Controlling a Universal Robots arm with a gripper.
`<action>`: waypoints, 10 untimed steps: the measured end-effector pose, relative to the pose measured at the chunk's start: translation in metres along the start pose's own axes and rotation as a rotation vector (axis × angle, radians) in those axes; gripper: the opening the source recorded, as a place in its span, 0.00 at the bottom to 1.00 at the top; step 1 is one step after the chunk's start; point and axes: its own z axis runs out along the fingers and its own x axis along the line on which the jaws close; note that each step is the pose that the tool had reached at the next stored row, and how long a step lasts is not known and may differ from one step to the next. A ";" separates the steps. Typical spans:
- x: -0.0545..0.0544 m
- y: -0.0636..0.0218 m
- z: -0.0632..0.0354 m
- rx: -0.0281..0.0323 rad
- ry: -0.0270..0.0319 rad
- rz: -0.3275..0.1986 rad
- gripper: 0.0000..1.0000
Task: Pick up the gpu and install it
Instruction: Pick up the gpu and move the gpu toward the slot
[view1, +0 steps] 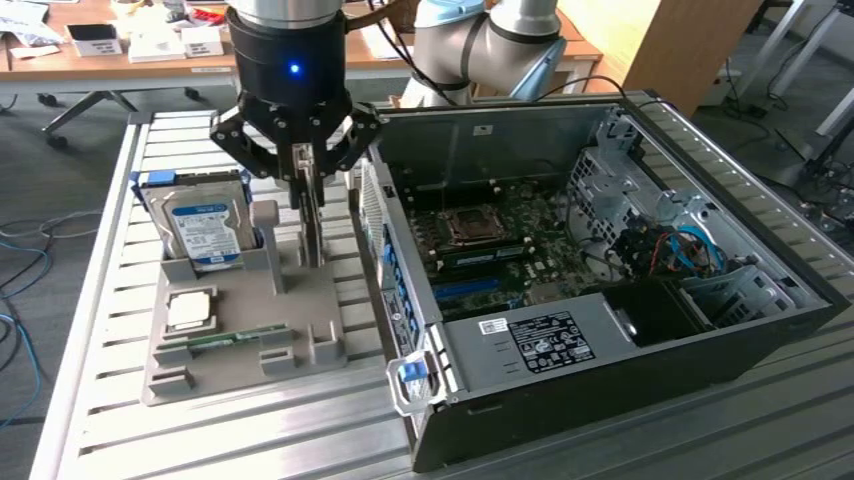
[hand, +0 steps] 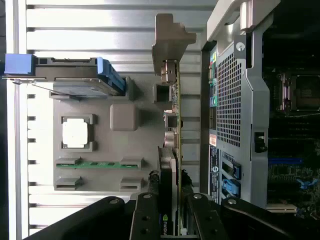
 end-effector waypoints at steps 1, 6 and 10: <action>0.000 0.0001 -0.0014 0.0000 0.0001 0.000 0.27; 0.000 0.0004 -0.0073 0.0000 -0.0001 0.000 0.27; 0.000 0.0006 -0.0105 -0.0001 -0.0001 0.000 0.27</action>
